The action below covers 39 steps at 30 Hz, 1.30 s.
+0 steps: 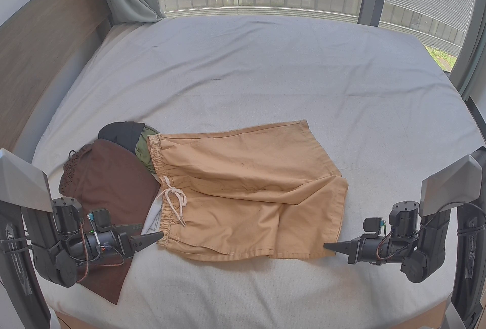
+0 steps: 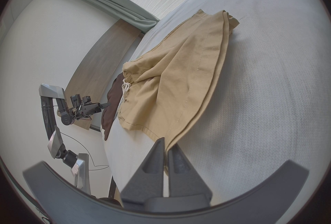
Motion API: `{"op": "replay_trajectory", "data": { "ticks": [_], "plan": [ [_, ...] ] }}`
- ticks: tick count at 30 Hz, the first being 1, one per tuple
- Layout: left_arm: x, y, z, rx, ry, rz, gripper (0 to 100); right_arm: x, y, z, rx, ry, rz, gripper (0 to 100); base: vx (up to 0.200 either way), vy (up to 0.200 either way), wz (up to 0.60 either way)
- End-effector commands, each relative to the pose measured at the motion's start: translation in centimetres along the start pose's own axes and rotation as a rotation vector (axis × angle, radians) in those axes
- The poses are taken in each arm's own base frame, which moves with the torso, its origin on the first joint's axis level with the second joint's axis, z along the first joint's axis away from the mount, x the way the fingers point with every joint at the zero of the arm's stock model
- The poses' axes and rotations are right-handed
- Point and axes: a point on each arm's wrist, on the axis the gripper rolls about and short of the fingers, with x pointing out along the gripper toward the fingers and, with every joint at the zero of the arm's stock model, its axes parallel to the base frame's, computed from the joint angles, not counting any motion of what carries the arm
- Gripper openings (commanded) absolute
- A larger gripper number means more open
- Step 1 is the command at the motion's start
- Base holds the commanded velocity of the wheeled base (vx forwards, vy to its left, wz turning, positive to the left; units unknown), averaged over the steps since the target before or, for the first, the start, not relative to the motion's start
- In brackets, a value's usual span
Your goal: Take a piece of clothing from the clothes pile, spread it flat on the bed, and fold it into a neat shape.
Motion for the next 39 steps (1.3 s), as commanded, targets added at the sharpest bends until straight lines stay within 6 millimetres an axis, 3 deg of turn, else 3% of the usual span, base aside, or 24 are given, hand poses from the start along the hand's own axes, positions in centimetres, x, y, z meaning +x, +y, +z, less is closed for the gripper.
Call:
{"op": "replay_trajectory", "data": {
  "ticks": [1, 6, 33, 34, 39],
  "plan": [
    [0.9, 0.7, -1.6, -0.043, 0.054, -0.001, 100, 0.0, 0.0, 0.1, -0.003, -0.002, 0.002, 0, 0.0, 0.0, 0.0],
    [1.8, 1.2, -2.5, -0.064, 0.082, 0.0, 100, 0.0, 0.0, 0.1, -0.003, -0.003, 0.0, 0, 0.0, 0.0, 0.0],
    [5.6, 1.6, -3.0, -0.191, 0.076, 0.046, 100, -0.2, -0.1, 0.1, -0.003, -0.007, -0.004, 0, 0.0, 0.0, 0.0],
    [5.8, 1.5, -2.9, -0.188, 0.074, 0.041, 0, -0.2, -0.1, 0.1, -0.003, -0.007, -0.004, 0, 0.0, 0.0, 0.0],
    [6.0, 1.5, -2.9, -0.19, 0.073, 0.039, 0, -0.3, 0.0, 0.2, -0.01, -0.008, -0.005, 0, 0.0, 0.0, 0.0]
  ]
}}
